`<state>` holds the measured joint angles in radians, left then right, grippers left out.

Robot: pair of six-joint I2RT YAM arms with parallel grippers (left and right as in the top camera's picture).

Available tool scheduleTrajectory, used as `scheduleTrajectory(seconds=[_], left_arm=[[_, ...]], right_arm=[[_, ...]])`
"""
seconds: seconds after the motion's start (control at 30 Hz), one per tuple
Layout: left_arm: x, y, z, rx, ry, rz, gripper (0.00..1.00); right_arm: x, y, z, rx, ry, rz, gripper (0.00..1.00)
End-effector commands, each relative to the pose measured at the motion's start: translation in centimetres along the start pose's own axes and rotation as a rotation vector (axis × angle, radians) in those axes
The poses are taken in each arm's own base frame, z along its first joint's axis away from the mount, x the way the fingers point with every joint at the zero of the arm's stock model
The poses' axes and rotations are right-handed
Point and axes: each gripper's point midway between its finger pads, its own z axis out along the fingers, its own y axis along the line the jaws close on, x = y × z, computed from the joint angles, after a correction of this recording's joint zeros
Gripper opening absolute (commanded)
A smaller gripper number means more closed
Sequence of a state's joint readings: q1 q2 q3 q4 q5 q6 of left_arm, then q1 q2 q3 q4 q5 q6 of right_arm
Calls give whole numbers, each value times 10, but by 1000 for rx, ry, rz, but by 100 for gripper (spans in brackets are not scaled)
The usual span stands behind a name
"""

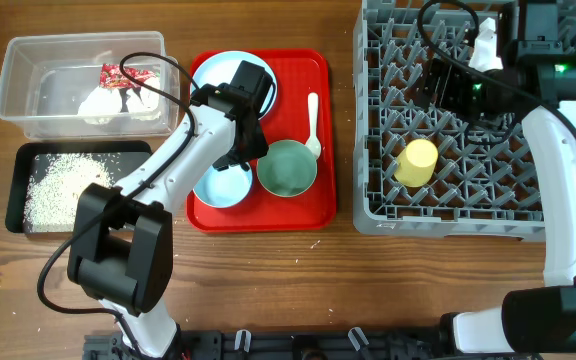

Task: Sort waste into correct bins and load items into the dishwasher rack
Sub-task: 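Grasp the brown carrot scrap on the red tray with the left gripper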

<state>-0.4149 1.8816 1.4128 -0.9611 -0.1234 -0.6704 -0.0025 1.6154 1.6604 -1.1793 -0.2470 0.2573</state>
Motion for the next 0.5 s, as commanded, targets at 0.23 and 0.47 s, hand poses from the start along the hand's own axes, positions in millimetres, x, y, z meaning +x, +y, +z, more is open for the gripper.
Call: scheduleTrajectory(seconds=[0.23,0.47], left_arm=[[-59,37,11,53,-69,13,55],[-58,47,22,66,-16,-196,52]], right_arm=[[-1,26,0,-48,-17,-52,100],[-3,27,-1,-51,-26,-55,100]])
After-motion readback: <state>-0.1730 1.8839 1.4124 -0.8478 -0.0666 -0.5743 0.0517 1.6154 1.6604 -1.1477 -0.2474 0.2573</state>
